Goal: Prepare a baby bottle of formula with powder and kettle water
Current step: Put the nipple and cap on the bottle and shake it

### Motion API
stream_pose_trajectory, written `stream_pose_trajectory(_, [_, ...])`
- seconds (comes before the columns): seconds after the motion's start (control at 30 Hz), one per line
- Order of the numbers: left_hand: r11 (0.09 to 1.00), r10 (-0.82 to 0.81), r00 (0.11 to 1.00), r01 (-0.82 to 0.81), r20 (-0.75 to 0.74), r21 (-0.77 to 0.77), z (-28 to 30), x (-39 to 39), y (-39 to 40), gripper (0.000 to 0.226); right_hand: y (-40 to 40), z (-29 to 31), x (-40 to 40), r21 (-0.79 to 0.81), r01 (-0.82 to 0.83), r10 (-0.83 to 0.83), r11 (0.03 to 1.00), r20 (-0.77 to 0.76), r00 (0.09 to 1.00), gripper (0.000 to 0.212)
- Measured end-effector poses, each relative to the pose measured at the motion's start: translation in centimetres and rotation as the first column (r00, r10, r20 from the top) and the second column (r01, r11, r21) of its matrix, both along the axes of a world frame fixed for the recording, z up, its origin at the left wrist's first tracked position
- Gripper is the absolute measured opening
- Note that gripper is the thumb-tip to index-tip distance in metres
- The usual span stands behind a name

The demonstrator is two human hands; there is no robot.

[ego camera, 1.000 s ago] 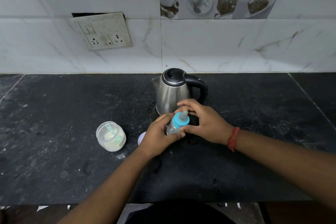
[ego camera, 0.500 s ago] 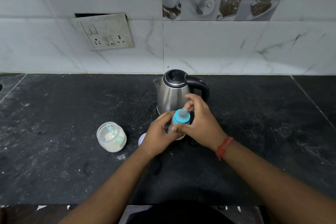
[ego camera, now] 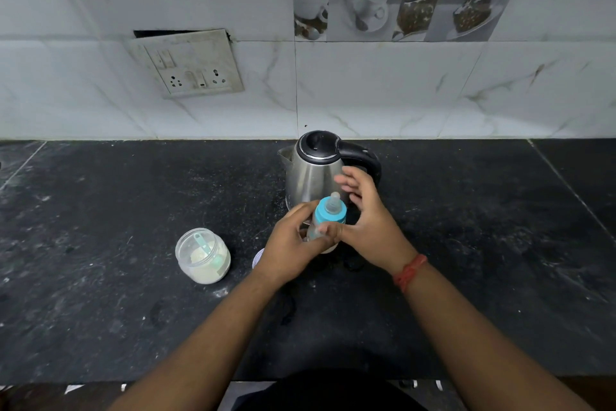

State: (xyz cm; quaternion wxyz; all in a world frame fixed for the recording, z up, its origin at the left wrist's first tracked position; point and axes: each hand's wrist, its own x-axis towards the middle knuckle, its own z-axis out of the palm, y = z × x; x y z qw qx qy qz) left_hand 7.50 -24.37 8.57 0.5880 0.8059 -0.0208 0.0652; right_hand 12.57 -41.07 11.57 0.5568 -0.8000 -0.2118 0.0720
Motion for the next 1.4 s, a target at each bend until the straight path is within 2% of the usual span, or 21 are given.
stream_pose_trajectory(0.1, [1.0,0.018,1.0,-0.018,-0.003,-0.004,-0.1,0.1,0.3,0.058,-0.7,-0.2,0.2,0.116,-0.085,0.092,0.99,-0.05,0.995,0.075])
stream_pose_trajectory(0.3, [1.0,0.006,1.0,-0.006,-0.015,-0.002,-0.4,0.0,0.3,0.057,1.2,-0.3,-0.4,0.0,0.119,-0.119,0.993,0.069,0.99,0.074])
stream_pose_trajectory(0.33, [1.0,0.007,1.0,-0.007,-0.02,-0.014,-0.3,0.0,0.2,0.057,1.2,-0.2,-0.3,-0.008,0.099,-0.098,0.995,0.057,0.994,0.078])
stream_pose_trajectory(0.4, [1.0,0.007,1.0,-0.008,-0.03,-0.026,-0.3,-0.1,0.3,0.06,0.6,0.0,0.3,-0.002,-0.059,0.059,0.998,-0.022,0.998,0.085])
stream_pose_trajectory(0.47, [1.0,0.004,0.999,-0.005,-0.041,-0.027,-0.3,0.0,0.6,0.059,-0.5,0.2,0.9,0.013,-0.197,0.197,0.98,-0.082,0.977,0.081])
stream_pose_trajectory(0.5, [1.0,0.002,0.999,-0.003,-0.043,-0.025,-0.3,0.0,0.7,0.058,-0.8,0.2,1.2,0.01,-0.202,0.202,0.979,-0.083,0.976,0.079])
stream_pose_trajectory(0.63, [1.0,0.022,1.0,-0.022,-0.018,-0.019,-0.3,0.2,0.3,0.055,0.8,-0.2,-0.2,0.049,0.083,-0.084,0.995,0.014,0.996,0.066])
stream_pose_trajectory(0.7, [0.999,0.038,0.999,-0.038,-0.005,-0.015,-0.2,0.2,0.0,0.055,1.9,-0.4,-1.1,0.098,0.153,-0.155,0.983,0.018,0.988,0.063])
stream_pose_trajectory(0.77, [0.999,0.029,1.0,-0.029,-0.011,-0.035,-0.2,0.1,0.2,0.056,1.6,-0.2,-0.5,0.074,0.065,-0.063,0.995,-0.023,0.998,0.069])
stream_pose_trajectory(0.83, [0.997,-0.018,0.998,0.014,-0.053,-0.078,-0.1,0.0,0.6,0.055,0.3,0.6,1.1,-0.006,-0.144,0.143,0.99,-0.058,0.988,0.068])
stream_pose_trajectory(0.93, [0.985,-0.144,0.982,0.131,-0.12,-0.113,0.7,-0.1,1.0,0.052,-1.4,1.9,2.8,-0.044,-0.446,0.438,0.894,-0.126,0.89,0.055])
stream_pose_trajectory(1.0, [0.973,-0.209,0.968,0.191,-0.139,-0.132,1.3,0.0,1.0,0.048,-1.8,2.3,3.3,-0.032,-0.518,0.51,0.855,-0.131,0.85,0.05])
stream_pose_trajectory(1.07, [0.971,-0.191,0.972,0.167,-0.137,-0.168,1.7,0.0,0.8,0.046,-1.4,2.0,3.1,0.012,-0.426,0.426,0.905,-0.064,0.902,0.046])
stream_pose_trajectory(1.13, [0.978,-0.097,0.99,0.076,-0.1,-0.192,2.1,0.3,0.4,0.052,0.1,0.9,1.7,0.15,-0.167,0.172,0.974,-0.02,0.985,0.042])
stream_pose_trajectory(1.2, [0.989,-0.023,0.999,0.017,-0.037,-0.148,2.1,0.6,0.0,0.055,2.1,-0.3,-0.3,0.307,0.108,-0.083,0.946,-0.092,0.992,0.035])
stream_pose_trajectory(1.27, [0.992,-0.037,0.999,0.034,-0.018,-0.12,2.0,0.4,0.0,0.054,3.2,-0.8,-1.4,0.336,0.177,-0.15,0.925,-0.107,0.983,0.038])
stream_pose_trajectory(1.33, [0.975,-0.112,0.99,0.094,-0.081,-0.204,2.0,0.0,0.3,0.052,2.4,-0.1,-0.8,0.3,0.042,-0.012,0.953,-0.1,0.995,0.043])
stream_pose_trajectory(1.4, [0.935,-0.248,0.958,0.198,-0.145,-0.294,2.4,-0.4,0.9,0.048,0.9,1.0,0.6,0.297,-0.221,0.272,0.929,-0.142,0.952,0.043])
